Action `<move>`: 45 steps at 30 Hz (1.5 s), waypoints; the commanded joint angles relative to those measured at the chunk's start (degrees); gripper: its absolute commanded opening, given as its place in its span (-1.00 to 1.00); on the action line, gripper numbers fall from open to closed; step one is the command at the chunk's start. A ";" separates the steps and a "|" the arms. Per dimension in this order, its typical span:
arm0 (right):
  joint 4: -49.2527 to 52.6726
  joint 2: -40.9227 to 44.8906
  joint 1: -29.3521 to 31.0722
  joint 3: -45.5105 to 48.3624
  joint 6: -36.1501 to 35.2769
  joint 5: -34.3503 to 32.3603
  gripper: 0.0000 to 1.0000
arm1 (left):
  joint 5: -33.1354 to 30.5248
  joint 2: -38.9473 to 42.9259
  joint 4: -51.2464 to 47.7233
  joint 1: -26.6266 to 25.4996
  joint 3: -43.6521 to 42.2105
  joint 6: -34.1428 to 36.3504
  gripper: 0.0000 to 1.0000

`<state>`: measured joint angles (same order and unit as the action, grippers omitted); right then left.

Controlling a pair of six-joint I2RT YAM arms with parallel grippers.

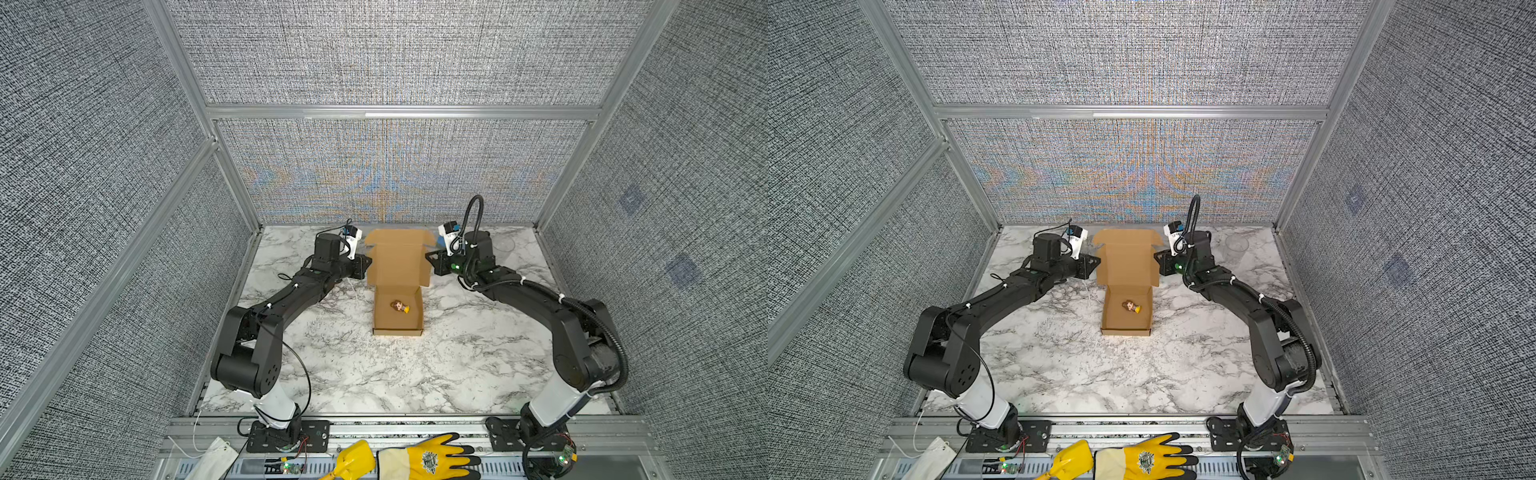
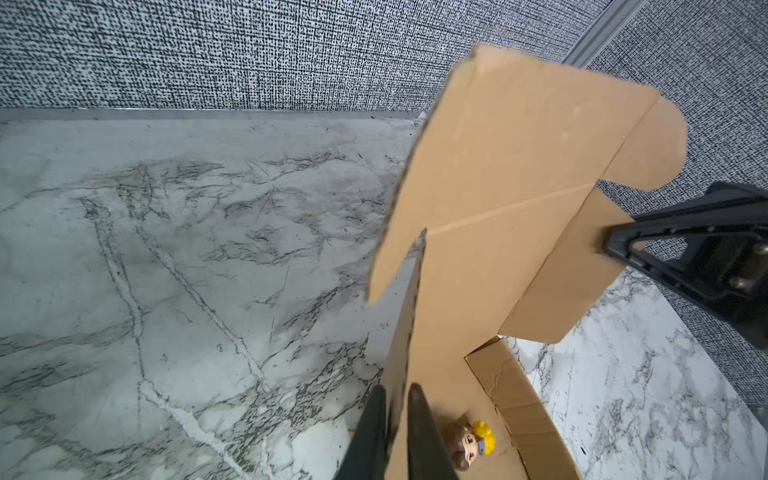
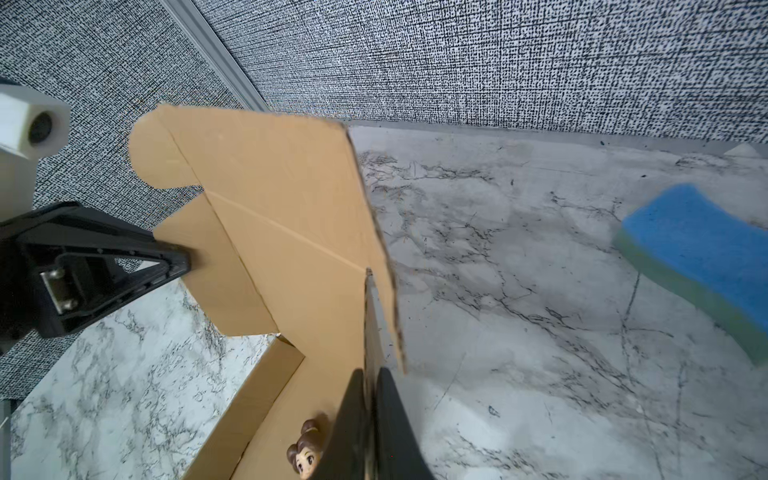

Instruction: Fold the paper box

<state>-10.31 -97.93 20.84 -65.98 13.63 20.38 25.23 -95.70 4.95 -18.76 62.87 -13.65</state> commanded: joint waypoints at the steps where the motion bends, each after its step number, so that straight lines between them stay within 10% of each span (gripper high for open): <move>1: 0.72 0.09 0.57 -0.90 0.17 -1.09 -0.93 | 0.69 0.34 1.99 -0.03 0.06 0.50 -0.61; 18: 2.77 -0.36 2.95 -3.90 -0.26 -5.75 -1.00 | -1.18 -0.45 2.17 -0.05 1.64 0.26 -0.83; 45: 2.49 -10.39 10.82 -19.74 9.07 -37.98 -1.00 | -19.44 -4.02 15.37 -1.48 2.81 -5.83 -0.91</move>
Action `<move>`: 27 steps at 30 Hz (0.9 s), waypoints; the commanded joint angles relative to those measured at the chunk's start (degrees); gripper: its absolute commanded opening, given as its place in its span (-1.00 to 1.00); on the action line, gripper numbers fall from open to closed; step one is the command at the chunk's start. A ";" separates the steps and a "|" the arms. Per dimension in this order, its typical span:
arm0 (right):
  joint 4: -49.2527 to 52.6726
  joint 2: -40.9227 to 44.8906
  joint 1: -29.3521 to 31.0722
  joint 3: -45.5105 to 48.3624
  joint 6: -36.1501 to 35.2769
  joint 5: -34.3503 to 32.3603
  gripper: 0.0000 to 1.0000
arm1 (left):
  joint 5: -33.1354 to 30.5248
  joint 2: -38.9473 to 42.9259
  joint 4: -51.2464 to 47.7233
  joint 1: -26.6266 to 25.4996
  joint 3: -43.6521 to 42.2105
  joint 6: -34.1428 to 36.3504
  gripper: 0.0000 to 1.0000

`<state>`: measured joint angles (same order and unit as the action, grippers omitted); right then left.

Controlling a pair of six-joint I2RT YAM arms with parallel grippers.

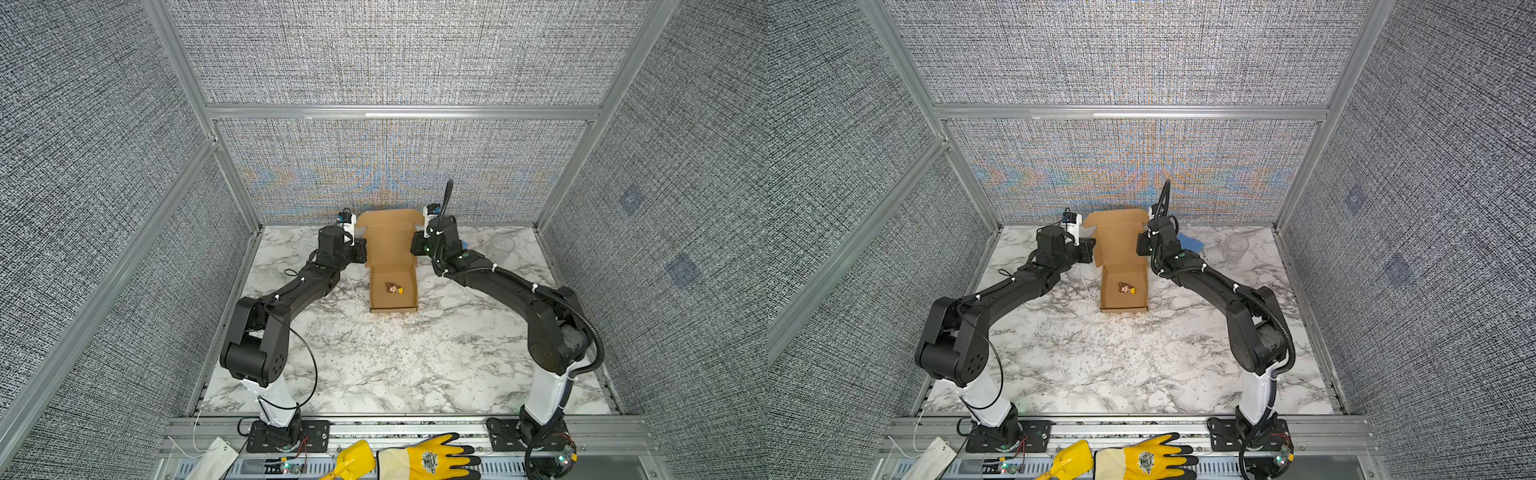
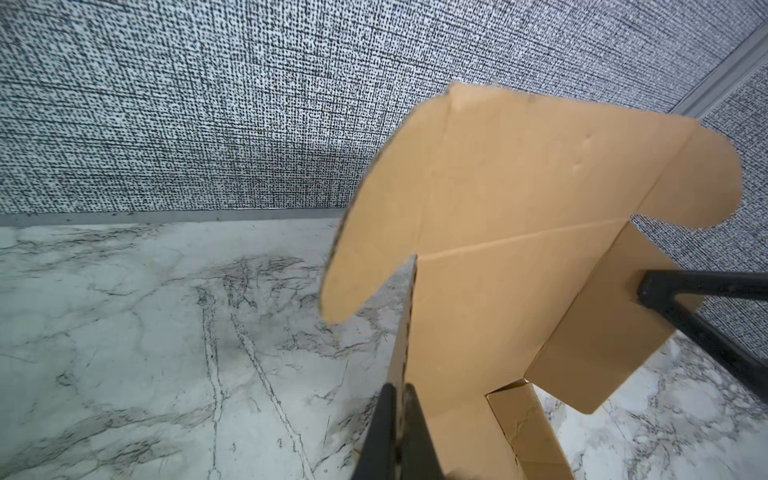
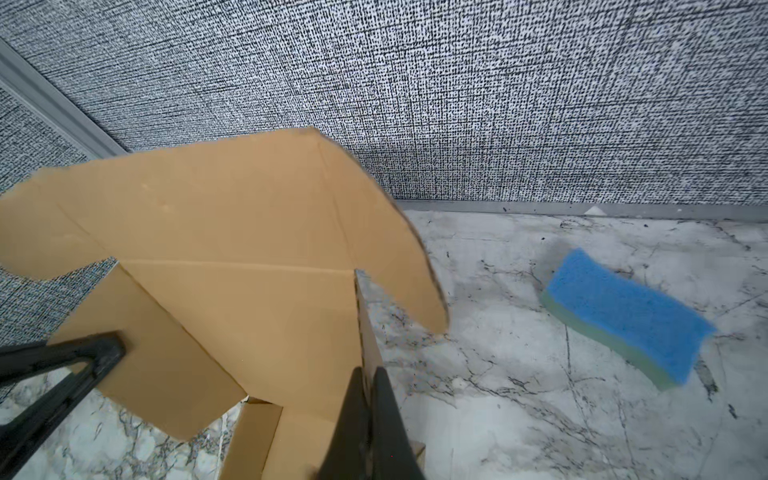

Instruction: Fold the paper box

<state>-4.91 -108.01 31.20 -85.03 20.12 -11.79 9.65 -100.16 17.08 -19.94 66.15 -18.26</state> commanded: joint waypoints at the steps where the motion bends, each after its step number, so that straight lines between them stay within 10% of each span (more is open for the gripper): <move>1: -3.24 -0.35 0.75 -0.60 2.96 -6.57 -1.00 | -4.50 0.70 3.65 -0.57 -0.86 -1.46 -0.91; 27: -22.40 6.78 8.19 16.47 3.40 -18.51 -1.00 | -20.60 7.63 13.38 -7.88 -12.98 -9.08 -0.90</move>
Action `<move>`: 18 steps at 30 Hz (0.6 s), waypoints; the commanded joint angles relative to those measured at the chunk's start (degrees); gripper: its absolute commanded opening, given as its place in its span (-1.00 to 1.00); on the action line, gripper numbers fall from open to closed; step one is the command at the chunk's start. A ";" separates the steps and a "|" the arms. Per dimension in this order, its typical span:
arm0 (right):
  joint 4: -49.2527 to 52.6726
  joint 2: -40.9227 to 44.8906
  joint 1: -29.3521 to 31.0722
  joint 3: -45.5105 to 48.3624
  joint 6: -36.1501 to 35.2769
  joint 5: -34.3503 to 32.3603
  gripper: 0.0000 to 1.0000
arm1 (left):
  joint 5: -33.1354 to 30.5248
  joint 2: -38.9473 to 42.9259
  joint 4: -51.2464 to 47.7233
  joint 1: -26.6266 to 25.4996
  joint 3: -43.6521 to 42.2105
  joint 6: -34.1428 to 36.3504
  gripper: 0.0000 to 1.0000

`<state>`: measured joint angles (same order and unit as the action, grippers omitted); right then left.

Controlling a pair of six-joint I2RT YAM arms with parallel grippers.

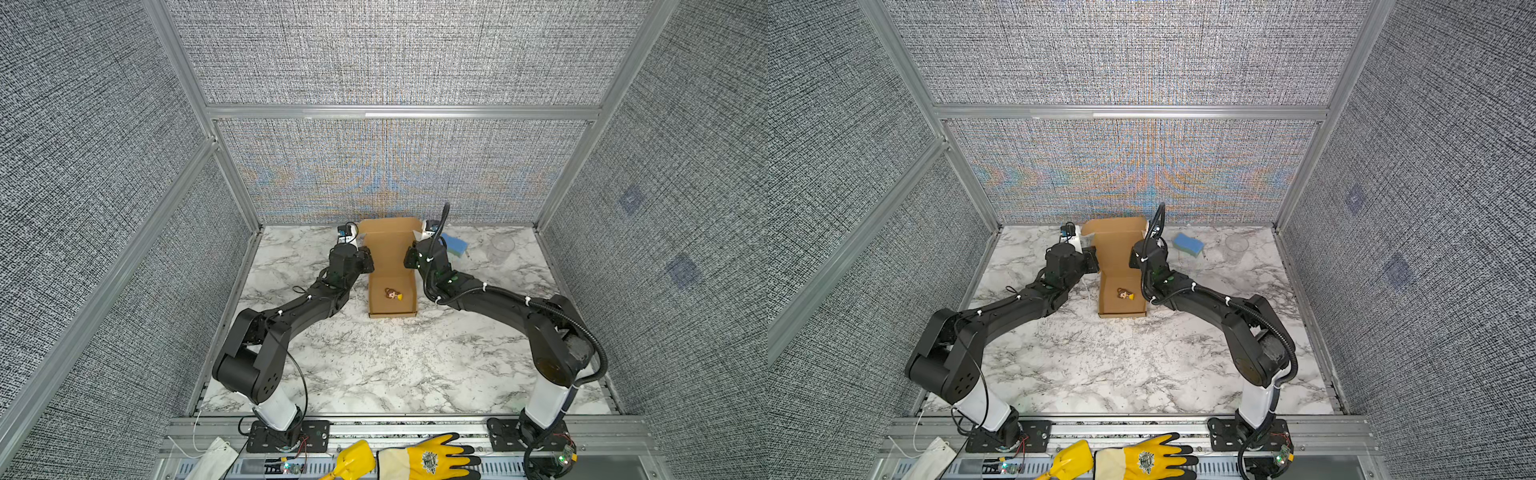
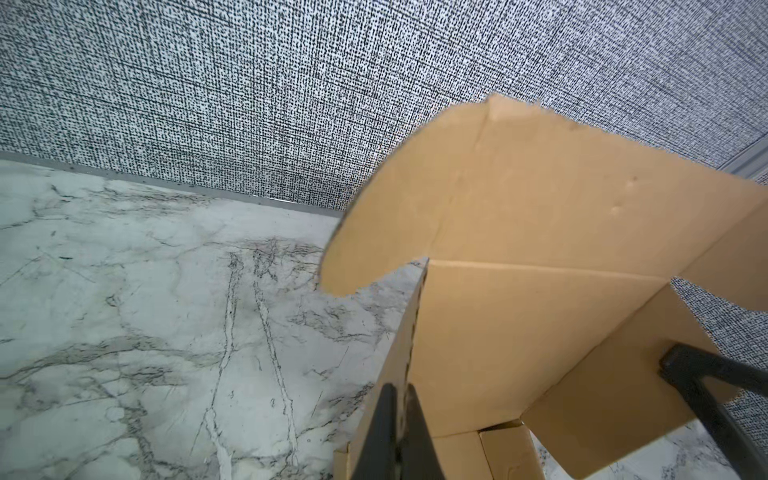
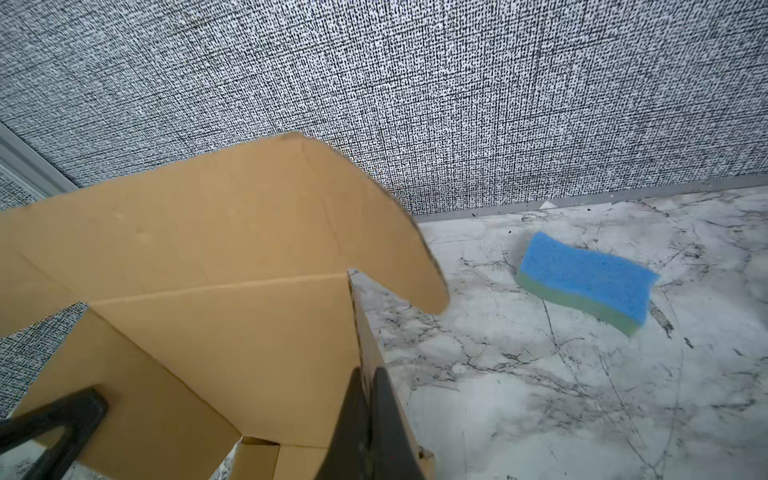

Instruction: Fold the paper box

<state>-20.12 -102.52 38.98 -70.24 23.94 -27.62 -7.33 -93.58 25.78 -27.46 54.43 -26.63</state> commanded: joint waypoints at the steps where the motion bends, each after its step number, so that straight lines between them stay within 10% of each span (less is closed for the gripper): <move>1: -8.81 1.92 0.72 3.08 -0.80 -2.62 -1.00 | -3.82 1.65 6.30 -0.72 -2.49 -0.47 -0.90; 18: -30.72 5.66 5.74 20.49 -6.86 -2.94 -1.00 | -6.73 6.66 28.09 -6.41 -18.64 4.20 -0.91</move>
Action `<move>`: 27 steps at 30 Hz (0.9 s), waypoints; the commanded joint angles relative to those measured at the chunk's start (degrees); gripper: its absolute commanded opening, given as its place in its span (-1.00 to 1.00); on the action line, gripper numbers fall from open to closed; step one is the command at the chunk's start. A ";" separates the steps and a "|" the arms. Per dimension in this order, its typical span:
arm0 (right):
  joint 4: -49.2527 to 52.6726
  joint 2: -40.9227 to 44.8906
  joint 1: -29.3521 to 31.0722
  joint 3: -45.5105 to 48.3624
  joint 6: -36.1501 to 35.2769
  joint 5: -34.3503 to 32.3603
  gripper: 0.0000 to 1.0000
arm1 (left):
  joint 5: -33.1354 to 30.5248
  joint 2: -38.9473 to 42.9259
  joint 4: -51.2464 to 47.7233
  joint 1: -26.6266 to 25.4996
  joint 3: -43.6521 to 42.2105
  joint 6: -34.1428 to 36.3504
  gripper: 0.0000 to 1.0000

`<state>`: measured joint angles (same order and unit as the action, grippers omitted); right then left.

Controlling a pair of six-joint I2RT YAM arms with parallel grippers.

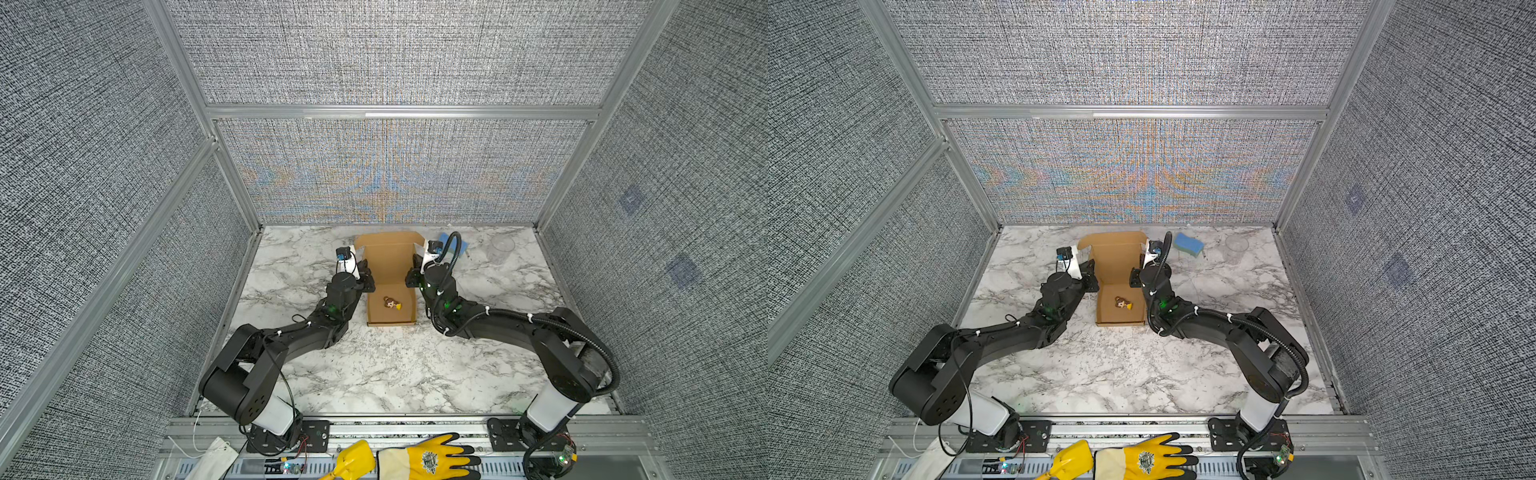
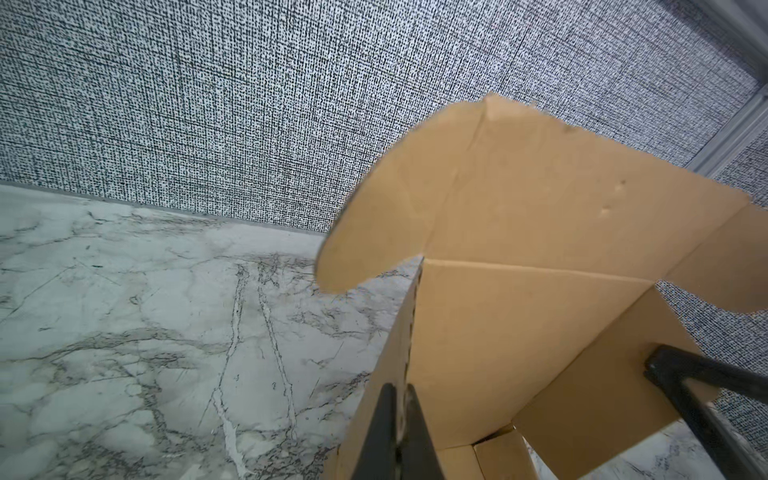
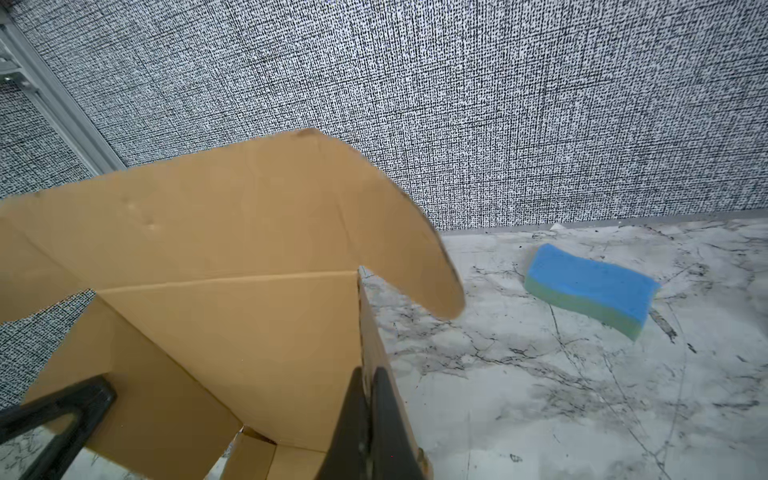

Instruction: Fold the paper box

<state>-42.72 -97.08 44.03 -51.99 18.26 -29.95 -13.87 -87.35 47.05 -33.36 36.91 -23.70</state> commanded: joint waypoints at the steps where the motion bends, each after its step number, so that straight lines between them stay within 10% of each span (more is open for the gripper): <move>1: -9.57 0.34 1.18 3.32 -1.75 -0.71 -1.00 | -0.02 0.34 7.78 -0.79 -1.77 1.46 -0.91; 27: -27.18 1.90 6.17 19.72 -5.95 -2.42 -1.00 | -9.75 -1.01 29.27 -11.15 -17.09 3.66 -0.93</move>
<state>-65.39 -94.85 49.52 -32.75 13.47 -32.93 -23.55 -88.03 70.11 -43.94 20.38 -21.04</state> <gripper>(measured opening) 0.050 0.062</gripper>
